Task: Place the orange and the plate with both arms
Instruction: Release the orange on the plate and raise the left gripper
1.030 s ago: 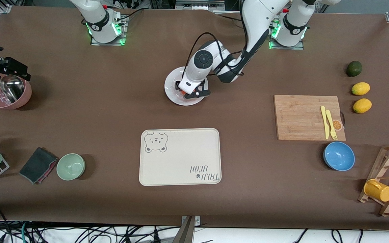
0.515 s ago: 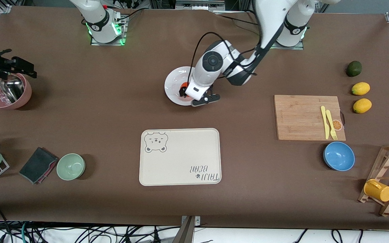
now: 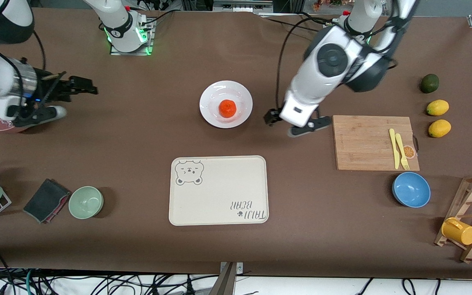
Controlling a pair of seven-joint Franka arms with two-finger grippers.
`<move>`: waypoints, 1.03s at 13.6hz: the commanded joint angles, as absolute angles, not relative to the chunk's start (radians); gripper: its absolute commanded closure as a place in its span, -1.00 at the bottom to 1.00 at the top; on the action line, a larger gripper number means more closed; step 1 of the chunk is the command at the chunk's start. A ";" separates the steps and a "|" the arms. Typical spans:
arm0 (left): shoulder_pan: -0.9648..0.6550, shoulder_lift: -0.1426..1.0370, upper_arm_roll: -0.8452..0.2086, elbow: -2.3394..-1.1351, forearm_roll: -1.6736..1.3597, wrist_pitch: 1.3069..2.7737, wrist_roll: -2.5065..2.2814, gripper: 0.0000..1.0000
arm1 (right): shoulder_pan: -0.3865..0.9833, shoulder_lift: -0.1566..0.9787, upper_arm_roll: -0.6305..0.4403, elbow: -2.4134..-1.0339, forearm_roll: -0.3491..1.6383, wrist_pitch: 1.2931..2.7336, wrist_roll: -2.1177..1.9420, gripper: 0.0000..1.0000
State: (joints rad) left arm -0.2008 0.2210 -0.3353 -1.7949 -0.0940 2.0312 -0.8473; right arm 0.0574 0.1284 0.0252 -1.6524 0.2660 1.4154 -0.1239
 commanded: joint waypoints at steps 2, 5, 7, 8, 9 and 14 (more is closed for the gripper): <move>-0.051 0.083 -0.339 -1.822 -0.077 1.929 -0.637 -1.00 | 0.115 0.196 0.046 -1.741 0.424 1.484 -0.130 -1.00; 0.020 0.026 -0.318 -1.815 -0.013 1.821 -0.565 -1.00 | 0.140 0.230 0.060 -1.899 0.616 1.607 -0.149 -1.00; 0.046 -0.004 -0.289 -1.806 0.011 1.743 -0.485 -1.00 | 0.141 0.232 0.121 -1.988 0.675 1.739 -0.153 -1.00; 0.060 -0.024 -0.261 -1.805 0.012 1.715 -0.442 -1.00 | 0.141 0.232 0.155 -2.032 0.678 1.806 -0.179 -1.00; 0.063 -0.034 -0.223 -1.804 0.011 1.680 -0.367 -1.00 | 0.141 0.230 0.178 -2.077 0.699 1.863 -0.217 -1.00; 0.063 -0.046 -0.056 -1.698 0.011 1.509 -0.189 -1.00 | 0.143 0.264 0.189 -2.221 0.926 1.988 -0.569 -1.00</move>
